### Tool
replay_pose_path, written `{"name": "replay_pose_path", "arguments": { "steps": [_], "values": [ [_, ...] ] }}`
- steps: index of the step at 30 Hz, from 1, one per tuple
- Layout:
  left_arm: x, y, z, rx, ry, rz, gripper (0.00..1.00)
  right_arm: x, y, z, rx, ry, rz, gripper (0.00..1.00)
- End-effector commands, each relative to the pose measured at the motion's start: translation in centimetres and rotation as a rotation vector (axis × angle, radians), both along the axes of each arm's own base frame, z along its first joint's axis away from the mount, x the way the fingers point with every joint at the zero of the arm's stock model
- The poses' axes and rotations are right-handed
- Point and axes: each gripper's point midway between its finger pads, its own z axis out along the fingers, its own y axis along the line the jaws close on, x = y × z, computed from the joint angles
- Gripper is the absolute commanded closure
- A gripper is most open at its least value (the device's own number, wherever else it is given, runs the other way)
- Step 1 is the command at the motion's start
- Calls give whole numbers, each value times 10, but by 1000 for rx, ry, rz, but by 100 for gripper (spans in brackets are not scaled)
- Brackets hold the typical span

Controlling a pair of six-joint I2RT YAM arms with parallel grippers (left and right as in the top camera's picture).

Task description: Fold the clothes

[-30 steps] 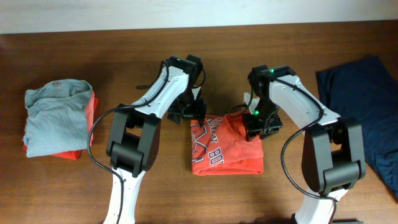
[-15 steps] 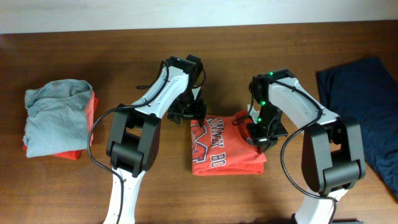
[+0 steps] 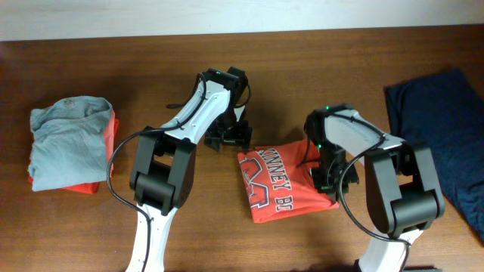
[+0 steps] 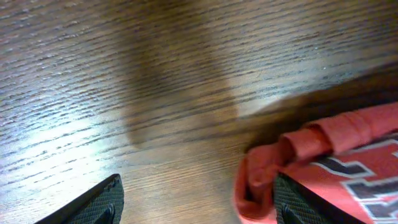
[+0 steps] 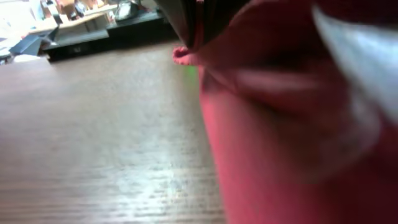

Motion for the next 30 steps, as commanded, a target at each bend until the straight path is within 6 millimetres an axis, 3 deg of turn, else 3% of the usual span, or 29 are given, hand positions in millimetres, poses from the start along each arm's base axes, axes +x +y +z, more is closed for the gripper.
{"name": "replay_pose_path", "arguments": {
  "steps": [1,7,15,19,24,30],
  "values": [
    [-4,-1,-4,-3,17,-18,24,-6,-9,-9,-47,-19,-5,88],
    [-5,0,-4,0,23,-18,24,17,-14,-13,-82,-114,8,85],
    [-2,7,-5,41,4,-26,25,52,-43,-1,-299,-278,1,85],
    [-2,7,-5,41,3,-26,25,69,-43,-3,-301,-352,-3,85],
    [15,13,7,66,-65,-81,25,81,-35,20,-266,-441,-56,85],
    [47,-3,38,-17,-204,-243,24,83,-4,79,-33,-622,-151,84]
  ]
}}
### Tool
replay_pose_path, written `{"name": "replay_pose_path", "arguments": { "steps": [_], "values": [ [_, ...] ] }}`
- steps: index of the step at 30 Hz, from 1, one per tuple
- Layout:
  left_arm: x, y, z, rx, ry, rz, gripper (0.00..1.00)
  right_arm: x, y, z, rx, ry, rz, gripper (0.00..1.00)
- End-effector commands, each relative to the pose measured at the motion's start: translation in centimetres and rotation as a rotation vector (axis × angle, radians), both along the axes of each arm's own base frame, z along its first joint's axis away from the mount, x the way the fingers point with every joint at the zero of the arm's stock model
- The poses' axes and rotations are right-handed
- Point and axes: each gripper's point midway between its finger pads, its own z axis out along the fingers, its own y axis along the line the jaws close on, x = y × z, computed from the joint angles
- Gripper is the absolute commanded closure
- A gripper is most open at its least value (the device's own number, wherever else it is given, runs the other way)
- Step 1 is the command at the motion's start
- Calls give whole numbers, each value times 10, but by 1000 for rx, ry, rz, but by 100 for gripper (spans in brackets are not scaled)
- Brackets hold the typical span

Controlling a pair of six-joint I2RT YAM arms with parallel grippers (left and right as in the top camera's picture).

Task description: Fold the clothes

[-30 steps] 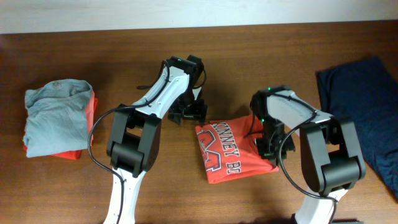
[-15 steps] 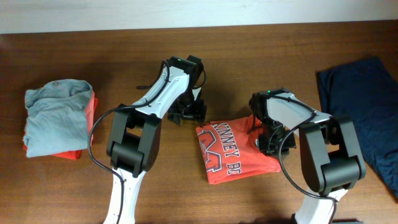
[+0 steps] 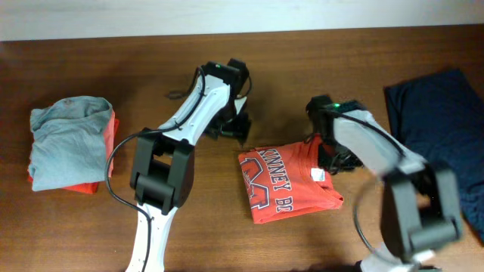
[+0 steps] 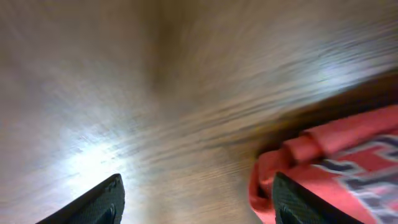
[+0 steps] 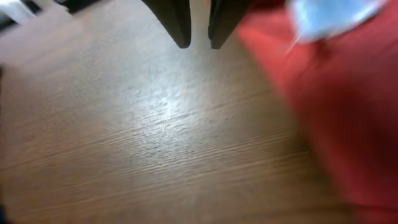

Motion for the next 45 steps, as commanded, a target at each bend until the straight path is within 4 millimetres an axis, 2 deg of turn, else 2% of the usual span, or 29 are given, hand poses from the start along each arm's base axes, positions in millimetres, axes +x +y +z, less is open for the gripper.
{"name": "replay_pose_path", "arguments": {
  "steps": [1,5,10,16,22,29,31,35,38,41,45],
  "values": [
    [24,-11,20,-62,-109,-182,25,4,27,55,198,-175,-33,84],
    [30,-30,24,-172,-153,-332,24,-21,45,80,339,-172,-36,84],
    [36,-47,25,-259,-183,-359,24,-43,43,78,333,-100,-45,84],
    [31,-53,27,-302,-167,-365,24,-68,43,47,342,-3,-62,84],
    [23,-56,20,-298,-142,-374,24,-89,52,4,410,50,-81,84],
    [1,-62,0,-316,-74,-401,24,-96,54,-35,438,23,-77,84],
    [-6,-62,-5,-311,-51,-404,24,-96,54,-40,441,13,-75,84],
    [-35,-65,-13,-338,59,-394,24,-84,54,-45,442,-47,-61,80],
    [-65,-55,-23,-296,176,-370,24,-66,54,-46,435,-122,-45,78],
    [-84,-46,-29,-269,253,-358,25,-53,46,-46,388,-178,-34,77],
    [-107,-33,-31,-234,351,-338,40,-34,30,-43,292,-265,-18,77]
  ]
}}
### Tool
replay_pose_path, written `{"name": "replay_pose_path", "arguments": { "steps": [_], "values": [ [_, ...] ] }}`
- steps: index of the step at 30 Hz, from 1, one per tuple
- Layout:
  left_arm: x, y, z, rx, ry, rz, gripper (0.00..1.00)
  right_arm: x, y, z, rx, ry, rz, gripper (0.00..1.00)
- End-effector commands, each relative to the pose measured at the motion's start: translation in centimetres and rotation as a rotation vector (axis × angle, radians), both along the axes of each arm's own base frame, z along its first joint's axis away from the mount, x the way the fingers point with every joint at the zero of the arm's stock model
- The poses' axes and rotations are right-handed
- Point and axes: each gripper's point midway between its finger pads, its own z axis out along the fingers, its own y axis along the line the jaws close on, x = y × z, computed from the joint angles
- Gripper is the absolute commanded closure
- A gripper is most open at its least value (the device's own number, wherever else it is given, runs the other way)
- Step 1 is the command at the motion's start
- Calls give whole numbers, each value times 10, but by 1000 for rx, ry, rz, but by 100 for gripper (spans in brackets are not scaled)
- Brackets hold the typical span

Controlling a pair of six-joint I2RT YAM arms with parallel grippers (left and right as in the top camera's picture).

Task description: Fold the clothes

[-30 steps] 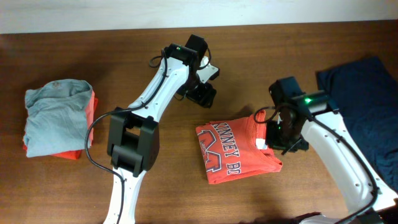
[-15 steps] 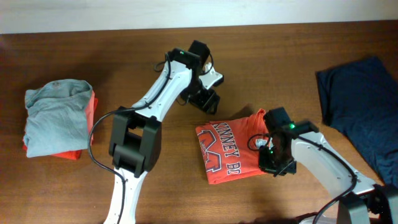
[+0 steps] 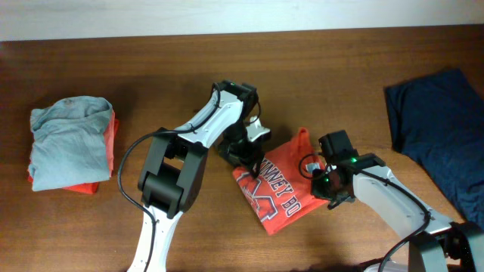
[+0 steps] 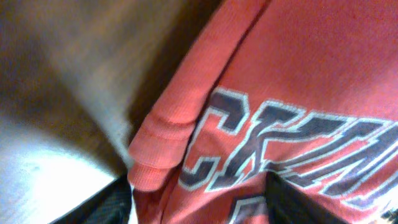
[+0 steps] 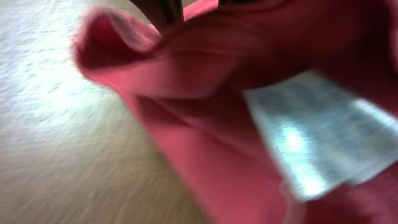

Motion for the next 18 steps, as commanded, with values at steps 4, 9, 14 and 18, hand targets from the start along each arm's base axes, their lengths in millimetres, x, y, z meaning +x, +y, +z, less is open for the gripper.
{"name": "replay_pose_path", "arguments": {
  "steps": [4,9,14,18],
  "values": [
    [-31,13,-6,78,134,38,49,35,-25,5,-167,-154,50,76],
    [-32,14,-5,102,144,80,53,57,-25,13,-189,-248,140,71],
    [-15,8,3,55,53,83,52,56,-30,12,-177,-237,120,64],
    [11,2,32,-30,-89,101,47,49,-35,14,-183,-197,108,60]
  ]
}}
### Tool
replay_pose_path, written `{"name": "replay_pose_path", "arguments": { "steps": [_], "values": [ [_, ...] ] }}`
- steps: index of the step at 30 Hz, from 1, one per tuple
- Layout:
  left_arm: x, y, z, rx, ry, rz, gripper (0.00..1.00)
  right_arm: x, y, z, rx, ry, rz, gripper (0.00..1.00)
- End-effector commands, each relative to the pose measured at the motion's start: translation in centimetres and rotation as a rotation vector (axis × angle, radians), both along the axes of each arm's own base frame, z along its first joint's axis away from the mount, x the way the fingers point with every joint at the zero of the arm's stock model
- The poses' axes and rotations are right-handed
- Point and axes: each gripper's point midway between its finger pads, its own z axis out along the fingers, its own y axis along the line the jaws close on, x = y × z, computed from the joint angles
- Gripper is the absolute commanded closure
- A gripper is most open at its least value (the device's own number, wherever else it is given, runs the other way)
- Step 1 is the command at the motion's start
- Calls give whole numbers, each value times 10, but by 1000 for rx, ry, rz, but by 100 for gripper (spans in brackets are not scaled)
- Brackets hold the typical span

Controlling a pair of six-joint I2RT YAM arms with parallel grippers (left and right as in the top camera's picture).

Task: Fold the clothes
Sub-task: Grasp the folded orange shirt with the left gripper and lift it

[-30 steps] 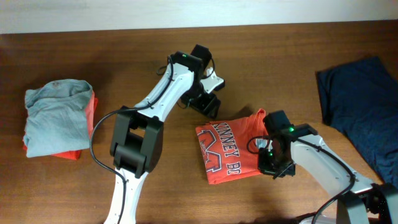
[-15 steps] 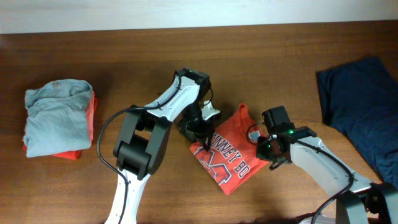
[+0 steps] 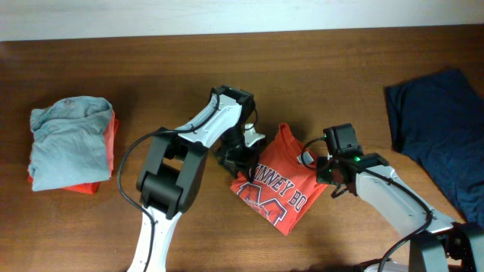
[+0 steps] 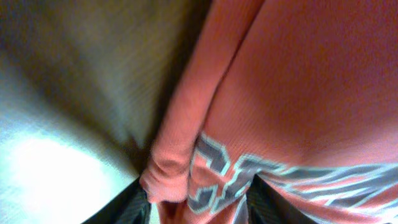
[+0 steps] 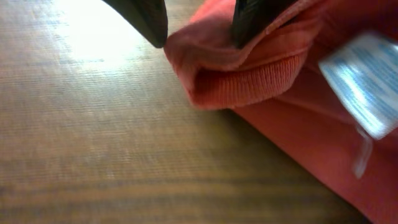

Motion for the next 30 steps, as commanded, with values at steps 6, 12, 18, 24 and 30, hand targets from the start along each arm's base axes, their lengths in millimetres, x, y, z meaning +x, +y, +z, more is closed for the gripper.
{"name": "replay_pose_path", "arguments": {
  "steps": [6,12,18,24,30],
  "values": [
    [67,-17,81,-214,-394,19,13,-4,-13,31,-27,7,-25,58],
    [70,-39,74,-351,-376,-15,7,-8,-13,70,-13,-66,-26,55],
    [66,-51,41,-400,-278,-1,7,-28,-16,81,-13,-49,-25,55],
    [55,-57,-1,-421,-150,28,7,-37,-13,77,5,-11,-17,56],
    [22,-81,-19,-511,43,62,18,-39,-13,77,8,-2,-16,56]
  ]
}}
